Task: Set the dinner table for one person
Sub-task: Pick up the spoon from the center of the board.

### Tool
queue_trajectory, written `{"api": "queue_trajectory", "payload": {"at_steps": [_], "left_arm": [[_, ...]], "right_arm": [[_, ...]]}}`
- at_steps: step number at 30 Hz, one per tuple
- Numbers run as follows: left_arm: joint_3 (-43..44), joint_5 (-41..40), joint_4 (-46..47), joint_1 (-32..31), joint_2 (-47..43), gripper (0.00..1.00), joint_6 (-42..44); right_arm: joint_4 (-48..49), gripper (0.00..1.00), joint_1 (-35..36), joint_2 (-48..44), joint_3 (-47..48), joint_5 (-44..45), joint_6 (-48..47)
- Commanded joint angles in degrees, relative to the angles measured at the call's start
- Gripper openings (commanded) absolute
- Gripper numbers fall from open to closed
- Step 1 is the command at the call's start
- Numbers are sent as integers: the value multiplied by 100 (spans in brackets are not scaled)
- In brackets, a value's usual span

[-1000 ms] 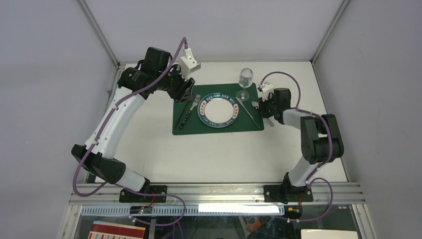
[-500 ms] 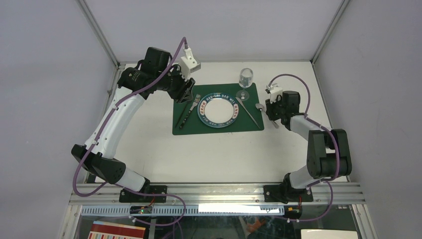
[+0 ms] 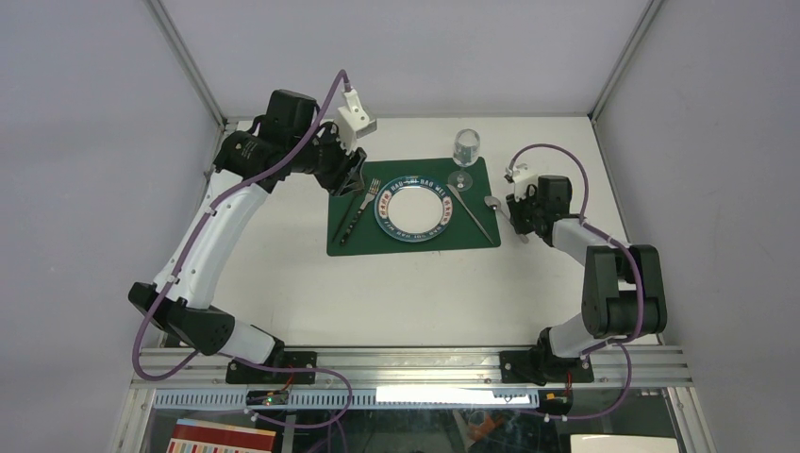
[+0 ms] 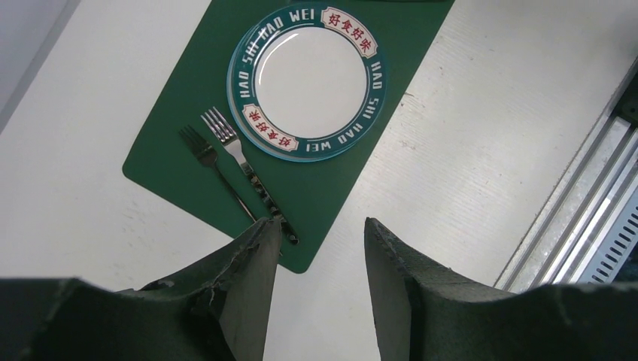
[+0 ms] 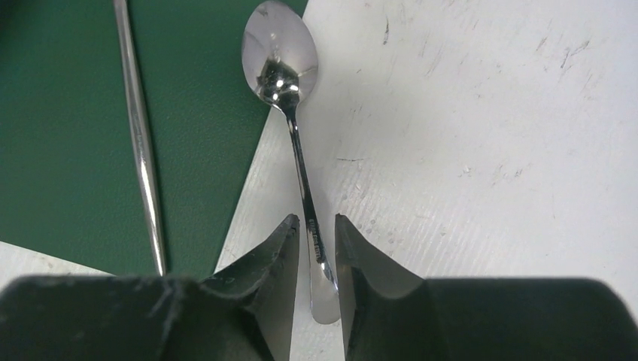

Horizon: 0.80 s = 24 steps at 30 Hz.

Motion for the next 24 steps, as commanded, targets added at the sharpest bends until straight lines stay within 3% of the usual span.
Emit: {"api": "queue_trajectory", "payload": {"at_steps": [1,9,20,24], "left_arm": [[112,164,196,54,-252,47,32],[121,201,192,58,-241,47,30],[108,178,190,60,-258,47,34],[109,190,190,60,-246,47,34]], "right_arm": [[-17,27,-51,-123,73,31,-136],[-19,39,-66,87,36,92,-245],[-352,39,-67,434,152,-14,-358],[-480,32,-69,483,187,137,-345]]}}
